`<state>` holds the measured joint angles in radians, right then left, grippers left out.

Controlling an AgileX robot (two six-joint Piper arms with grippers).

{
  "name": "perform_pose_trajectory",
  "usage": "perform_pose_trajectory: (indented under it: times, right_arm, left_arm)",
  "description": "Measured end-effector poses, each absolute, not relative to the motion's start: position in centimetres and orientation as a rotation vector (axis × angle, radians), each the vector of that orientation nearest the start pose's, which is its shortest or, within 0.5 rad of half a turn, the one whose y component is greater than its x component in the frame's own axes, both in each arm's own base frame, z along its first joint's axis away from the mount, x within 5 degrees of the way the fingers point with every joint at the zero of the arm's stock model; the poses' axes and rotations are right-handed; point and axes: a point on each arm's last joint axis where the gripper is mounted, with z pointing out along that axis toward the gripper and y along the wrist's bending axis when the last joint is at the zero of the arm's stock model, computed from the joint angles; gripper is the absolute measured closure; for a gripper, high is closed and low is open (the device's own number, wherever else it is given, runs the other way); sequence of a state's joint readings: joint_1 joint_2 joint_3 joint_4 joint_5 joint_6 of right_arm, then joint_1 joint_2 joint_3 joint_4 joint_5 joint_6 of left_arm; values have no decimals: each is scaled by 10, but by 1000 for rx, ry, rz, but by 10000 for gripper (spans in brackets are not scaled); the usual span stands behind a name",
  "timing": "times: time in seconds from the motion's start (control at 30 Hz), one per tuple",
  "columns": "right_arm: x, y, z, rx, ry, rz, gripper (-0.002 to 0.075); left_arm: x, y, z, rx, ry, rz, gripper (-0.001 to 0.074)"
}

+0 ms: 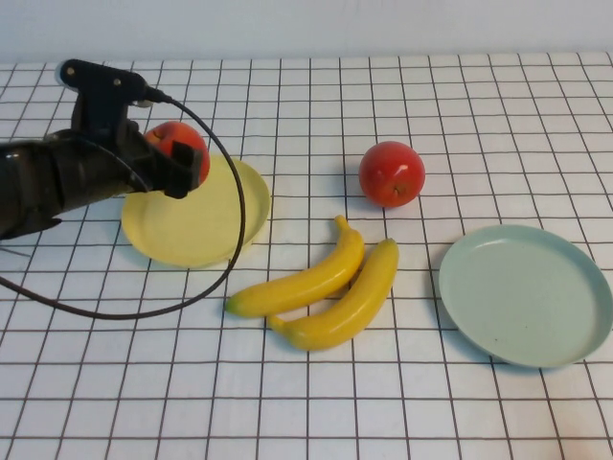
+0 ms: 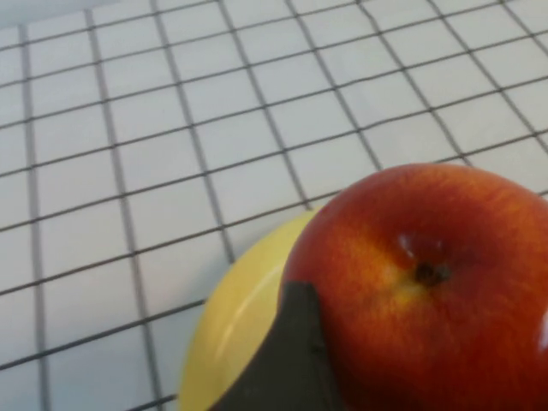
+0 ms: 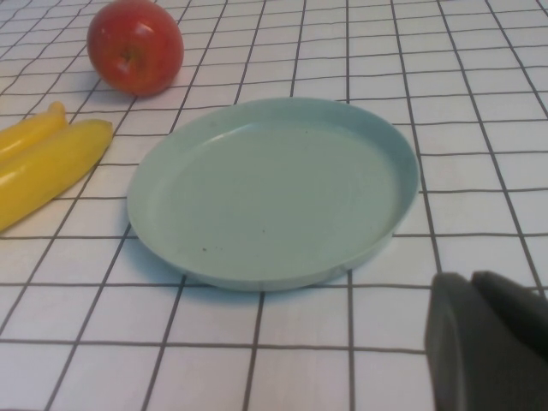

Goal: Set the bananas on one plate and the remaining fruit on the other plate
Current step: Put one type of fruit in the left plate

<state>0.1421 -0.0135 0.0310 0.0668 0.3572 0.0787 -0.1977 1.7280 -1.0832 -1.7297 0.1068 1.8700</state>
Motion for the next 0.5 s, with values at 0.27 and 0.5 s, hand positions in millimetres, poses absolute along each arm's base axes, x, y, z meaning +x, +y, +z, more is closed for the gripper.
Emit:
perform_pose_trajectory:
  times: [0.27, 0.5]
  right_arm:
    - [52, 10, 171, -17, 1863, 218, 743]
    - [52, 10, 171, -17, 1863, 218, 743]
  left_arm:
    - [382, -89, 206, 443, 2136, -185, 142]
    - [384, -86, 196, 434, 2169, -137, 76]
